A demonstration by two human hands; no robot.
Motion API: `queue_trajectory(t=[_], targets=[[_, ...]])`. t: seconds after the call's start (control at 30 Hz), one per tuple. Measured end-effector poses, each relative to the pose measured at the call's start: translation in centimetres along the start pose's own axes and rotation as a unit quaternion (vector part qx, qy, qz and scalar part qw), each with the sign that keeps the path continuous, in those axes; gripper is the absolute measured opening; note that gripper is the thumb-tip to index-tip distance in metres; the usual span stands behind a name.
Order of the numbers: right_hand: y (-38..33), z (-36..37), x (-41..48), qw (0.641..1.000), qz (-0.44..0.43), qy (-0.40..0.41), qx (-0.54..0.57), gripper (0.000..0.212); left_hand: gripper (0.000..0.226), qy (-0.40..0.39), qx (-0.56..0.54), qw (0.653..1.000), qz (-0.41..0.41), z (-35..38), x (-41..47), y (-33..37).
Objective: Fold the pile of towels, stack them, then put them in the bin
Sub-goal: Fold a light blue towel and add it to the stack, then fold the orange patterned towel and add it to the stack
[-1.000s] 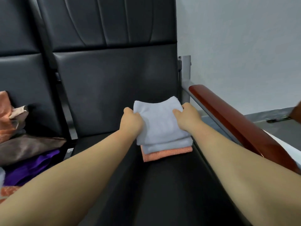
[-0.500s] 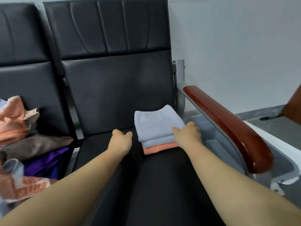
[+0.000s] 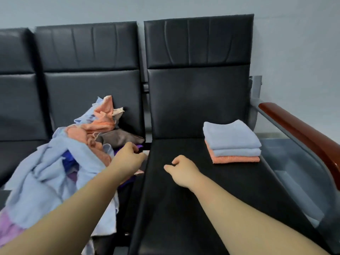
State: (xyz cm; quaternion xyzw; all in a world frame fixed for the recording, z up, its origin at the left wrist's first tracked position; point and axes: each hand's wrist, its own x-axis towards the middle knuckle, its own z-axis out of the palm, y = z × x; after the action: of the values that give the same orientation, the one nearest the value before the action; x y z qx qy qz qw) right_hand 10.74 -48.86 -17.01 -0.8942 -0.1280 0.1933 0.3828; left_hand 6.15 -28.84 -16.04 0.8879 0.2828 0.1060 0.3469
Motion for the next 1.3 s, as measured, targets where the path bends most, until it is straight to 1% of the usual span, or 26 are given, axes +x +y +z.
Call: queue_trajectory(t=[0.17,0.27,0.33,0.4,0.43,0.5,0.57,0.67,0.7,0.73,0.77,0.83,0.87,0.9,0.93,0.97,1.0,1.03,1.07,1.13,1.17,1.2,1.23,1.3], targets=[[-8.6,5.2,2.4,0.992,-0.103,-0.042,-0.056,0.036,0.018,0.095,-0.003,0.995,0.009,-8.4,2.1,-3.9],[-13.3,7.8,3.8,0.987,-0.141,-0.055,-0.06,0.037,0.019,0.175,-0.011,0.984,-0.012,-12.6,3.1,-6.3],[-15.9,9.0,4.7,0.981,-0.175,-0.055,-0.06,0.034,0.016,0.198,-0.009,0.98,-0.024,-14.4,3.6,-7.7],[-18.0,10.4,5.6,0.975,-0.196,-0.075,-0.07,0.023,0.023,0.192,-0.006,0.98,-0.045,-15.5,4.4,-9.5],[-19.0,11.2,6.1,0.97,-0.209,-0.088,-0.088,0.022,0.027,0.187,-0.003,0.981,-0.057,-15.9,4.8,-10.5],[-20.0,12.7,7.0,0.959,-0.224,-0.103,-0.143,0.03,0.036,0.174,-0.011,0.982,-0.076,-16.4,5.7,-12.0],[-20.4,14.0,7.9,0.953,-0.234,-0.091,-0.172,0.027,0.043,0.169,0.007,0.982,-0.087,-16.7,6.2,-13.2],[-20.3,14.3,8.2,0.949,-0.269,-0.054,-0.153,0.02,0.046,0.183,0.08,0.974,-0.11,-16.7,6.2,-14.4],[-20.3,14.5,8.4,0.946,-0.288,-0.042,-0.144,0.016,0.046,0.173,0.108,0.97,-0.133,-16.8,6.2,-14.7],[-20.3,14.6,8.4,0.941,-0.307,-0.034,-0.139,0.013,0.045,0.145,0.135,0.966,-0.164,-17.0,6.4,-14.7],[-20.1,14.8,8.4,0.935,-0.324,-0.028,-0.139,0.02,0.042,0.106,0.148,0.96,-0.211,-17.4,6.4,-14.4],[-20.0,15.2,8.1,0.931,-0.34,-0.031,-0.134,0.035,0.039,0.046,0.124,0.944,-0.303,-18.4,6.0,-13.1],[-20.2,15.2,7.8,0.93,-0.344,-0.034,-0.122,0.036,0.04,0.043,0.121,0.943,-0.308,-18.6,5.9,-13.0],[-20.6,15.0,7.4,0.929,-0.352,-0.038,-0.103,0.033,0.039,0.049,0.14,0.95,-0.276,-18.6,5.6,-12.7],[-21.1,14.5,6.9,0.928,-0.362,-0.039,-0.077,0.027,0.035,0.084,0.149,0.96,-0.223,-18.3,5.4,-12.9],[-21.8,13.9,6.6,0.929,-0.367,-0.042,-0.034,0.022,0.026,0.133,0.126,0.966,-0.18,-18.0,5.3,-13.4],[-22.7,13.0,6.2,0.929,-0.366,-0.047,0.019,0.021,0.016,0.169,0.067,0.971,-0.158,-17.7,5.0,-13.7],[-23.4,12.0,5.7,0.928,-0.361,-0.053,0.071,0.022,0.012,0.193,0.005,0.97,-0.145,-17.4,4.7,-13.8],[-24.1,11.1,5.3,0.925,-0.355,-0.06,0.118,0.022,0.012,0.204,-0.069,0.967,-0.136,-17.3,4.5,-13.6],[-25.1,9.7,4.7,0.917,-0.329,-0.099,0.203,0.013,0.015,0.187,-0.238,0.945,-0.125,-17.2,3.9,-12.3],[-25.5,9.3,4.6,0.911,-0.309,-0.126,0.241,0.007,0.016,0.163,-0.329,0.92,-0.137,-17.2,3.5,-11.5],[-25.7,8.9,4.4,0.904,-0.29,-0.151,0.276,0.008,0.019,0.137,-0.417,0.883,-0.166,-17.2,3.1,-10.7],[-25.7,8.8,4.5,0.895,-0.272,-0.17,0.309,0.01,0.03,0.111,-0.489,0.842,-0.2,-17.4,2.8,-10.0],[-25.9,8.4,4.2,0.876,-0.229,-0.203,0.373,0.015,0.055,0.056,-0.57,0.781,-0.248,-17.3,2.5,-9.8]])
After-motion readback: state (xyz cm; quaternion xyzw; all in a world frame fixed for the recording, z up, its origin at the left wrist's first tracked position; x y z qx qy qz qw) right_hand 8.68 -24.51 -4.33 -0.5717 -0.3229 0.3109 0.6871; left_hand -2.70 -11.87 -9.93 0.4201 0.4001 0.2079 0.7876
